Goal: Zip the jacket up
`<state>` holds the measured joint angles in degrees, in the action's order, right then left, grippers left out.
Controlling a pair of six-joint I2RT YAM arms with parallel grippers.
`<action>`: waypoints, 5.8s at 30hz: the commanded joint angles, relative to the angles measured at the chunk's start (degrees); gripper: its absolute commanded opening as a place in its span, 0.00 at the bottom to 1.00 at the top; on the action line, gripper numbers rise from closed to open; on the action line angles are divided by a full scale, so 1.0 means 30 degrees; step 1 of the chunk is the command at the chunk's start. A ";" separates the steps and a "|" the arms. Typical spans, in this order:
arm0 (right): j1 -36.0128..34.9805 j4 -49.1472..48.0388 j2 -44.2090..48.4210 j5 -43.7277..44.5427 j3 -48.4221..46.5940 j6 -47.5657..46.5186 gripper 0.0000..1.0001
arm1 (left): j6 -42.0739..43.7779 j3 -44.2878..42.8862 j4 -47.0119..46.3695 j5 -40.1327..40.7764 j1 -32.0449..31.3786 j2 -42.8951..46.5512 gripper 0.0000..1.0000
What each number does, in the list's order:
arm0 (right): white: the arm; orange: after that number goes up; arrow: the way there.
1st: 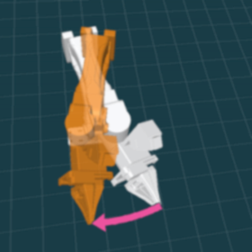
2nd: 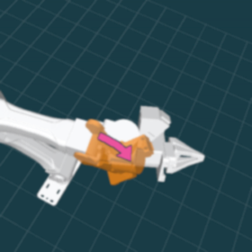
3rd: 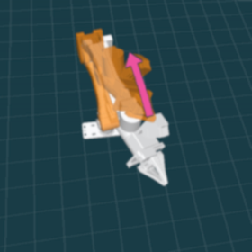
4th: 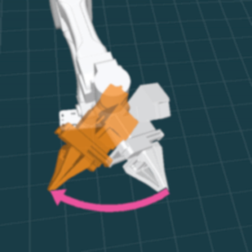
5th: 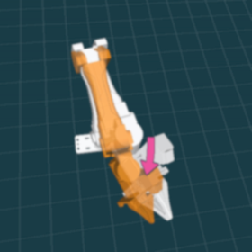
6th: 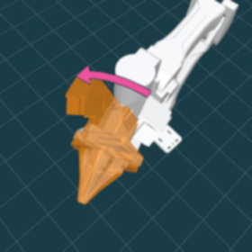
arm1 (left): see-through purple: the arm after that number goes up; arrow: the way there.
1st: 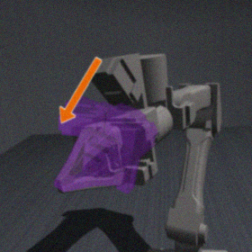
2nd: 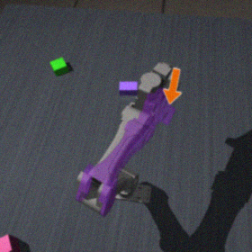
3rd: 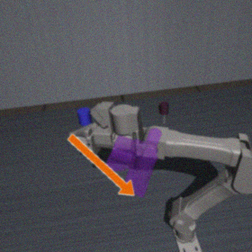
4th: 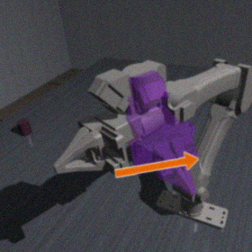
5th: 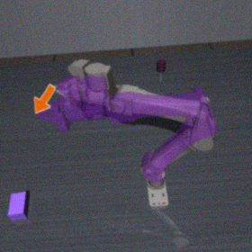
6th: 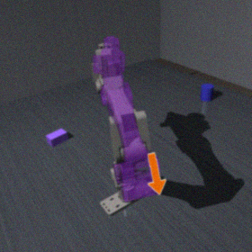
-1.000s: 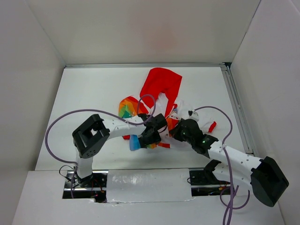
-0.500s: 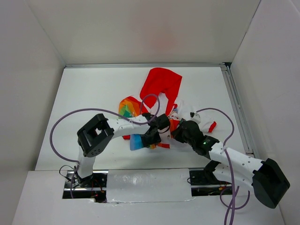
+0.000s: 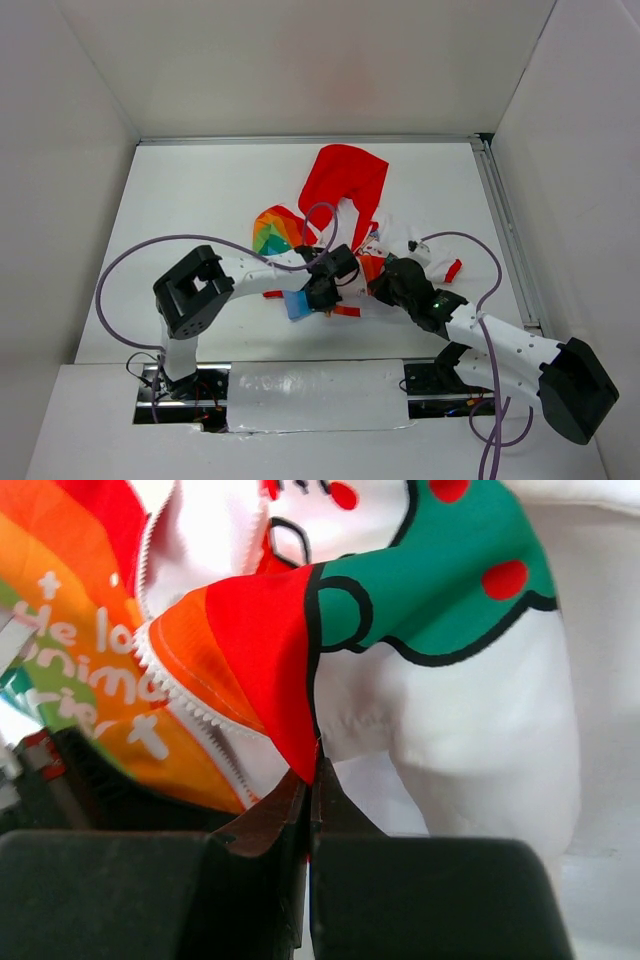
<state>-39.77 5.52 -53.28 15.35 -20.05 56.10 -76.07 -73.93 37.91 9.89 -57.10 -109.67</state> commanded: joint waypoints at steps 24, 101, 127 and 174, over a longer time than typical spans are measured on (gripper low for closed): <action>0.3149 -0.4005 0.5452 -1.1027 -0.1402 -0.6747 0.00 | 0.9683 0.6158 -0.7010 -0.3443 0.0694 1.5609 0.00; 0.0981 -1.6254 0.4048 -0.8575 0.2407 -0.1237 0.00 | 0.6432 0.9029 -1.5567 -0.5641 0.3624 1.5989 0.00; 0.0952 -1.6312 0.4311 -0.9015 0.2436 -0.1062 0.00 | 0.6607 0.8853 -1.5625 -0.5229 0.3419 1.5873 0.00; 0.1098 -1.6370 0.3785 -0.8926 0.1733 -0.0944 0.00 | 0.7163 0.9263 -1.5889 -0.5610 0.3272 1.5521 0.00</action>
<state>-36.25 -41.25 -42.17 -11.77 -12.08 53.54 -56.84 -46.35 -5.30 -5.26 -46.78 -63.53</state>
